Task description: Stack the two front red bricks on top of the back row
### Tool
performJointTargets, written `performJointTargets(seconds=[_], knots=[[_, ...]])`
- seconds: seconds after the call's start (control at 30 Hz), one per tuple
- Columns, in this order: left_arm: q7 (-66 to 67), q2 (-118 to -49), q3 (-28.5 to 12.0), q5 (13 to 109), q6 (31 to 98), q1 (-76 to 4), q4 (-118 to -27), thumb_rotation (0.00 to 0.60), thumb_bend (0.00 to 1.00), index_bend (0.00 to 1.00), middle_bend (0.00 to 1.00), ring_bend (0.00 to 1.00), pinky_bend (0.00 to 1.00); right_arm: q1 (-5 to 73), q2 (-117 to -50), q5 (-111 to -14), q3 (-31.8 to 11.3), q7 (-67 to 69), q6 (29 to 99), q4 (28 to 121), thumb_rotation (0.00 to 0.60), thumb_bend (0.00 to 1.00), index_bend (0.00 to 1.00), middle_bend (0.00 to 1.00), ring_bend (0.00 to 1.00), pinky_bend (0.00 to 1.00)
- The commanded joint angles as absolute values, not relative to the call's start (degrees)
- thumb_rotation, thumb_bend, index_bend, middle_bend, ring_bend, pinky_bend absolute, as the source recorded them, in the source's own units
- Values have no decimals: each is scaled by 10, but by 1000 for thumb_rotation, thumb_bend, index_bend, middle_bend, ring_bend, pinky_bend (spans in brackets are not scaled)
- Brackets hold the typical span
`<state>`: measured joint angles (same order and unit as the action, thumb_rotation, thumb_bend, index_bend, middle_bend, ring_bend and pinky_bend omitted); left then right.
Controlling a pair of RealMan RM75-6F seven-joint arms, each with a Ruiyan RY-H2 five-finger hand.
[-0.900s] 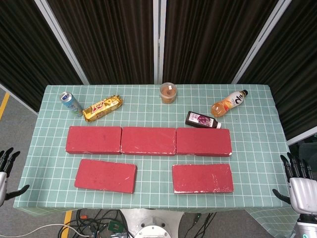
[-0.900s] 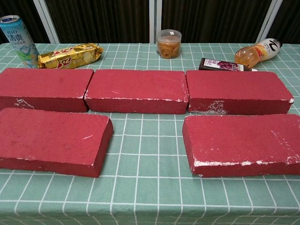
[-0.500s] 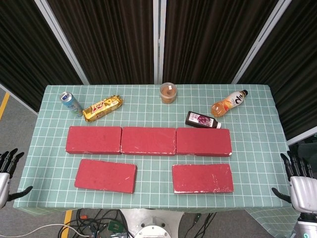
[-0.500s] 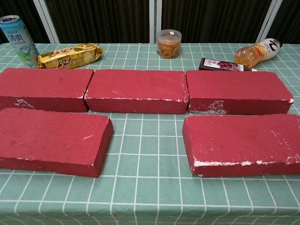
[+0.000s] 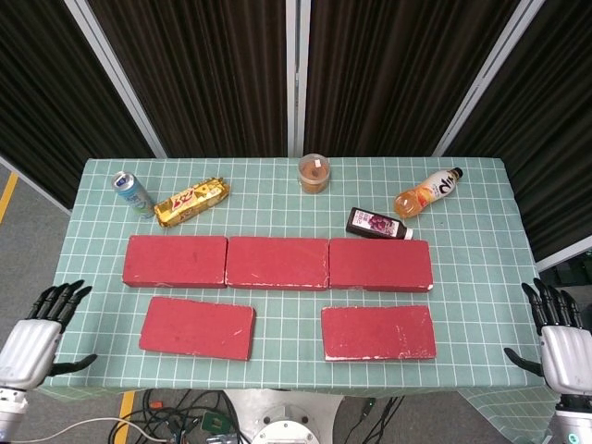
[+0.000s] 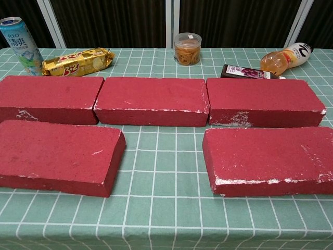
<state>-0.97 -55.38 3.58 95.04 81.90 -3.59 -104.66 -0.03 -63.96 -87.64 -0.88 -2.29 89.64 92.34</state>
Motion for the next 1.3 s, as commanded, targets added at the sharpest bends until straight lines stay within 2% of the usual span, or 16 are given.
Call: performJointTargets(seconds=[0.03,0.4,0.77,1.07,1.3], knots=[[8,-560,39,967,790,-59,-1071,600,0,55,15,0,42,2,-634,-872,-12,-21,890,926,600,0,0,0,0,0],[92,-593,30,958,671,-133,-1167,600,0,45,15,0,42,14,-616,-861,-28,-14,875,945,600,0,0,0,0,0],[174,-658,-6,805,573,-198,-1208,600,0,28,7,0,39,26,-607,-848,-37,-2,853,948,600,0,0,0,0,0],[242,-716,-21,697,558,-238,-1193,600,0,26,2,0,38,27,-600,-853,-37,1,853,952,600,0,0,0,0,0],[255,-729,-20,646,538,-268,-1183,600,0,25,0,0,31,28,-596,-855,-38,3,854,959,600,0,0,0,0,0]])
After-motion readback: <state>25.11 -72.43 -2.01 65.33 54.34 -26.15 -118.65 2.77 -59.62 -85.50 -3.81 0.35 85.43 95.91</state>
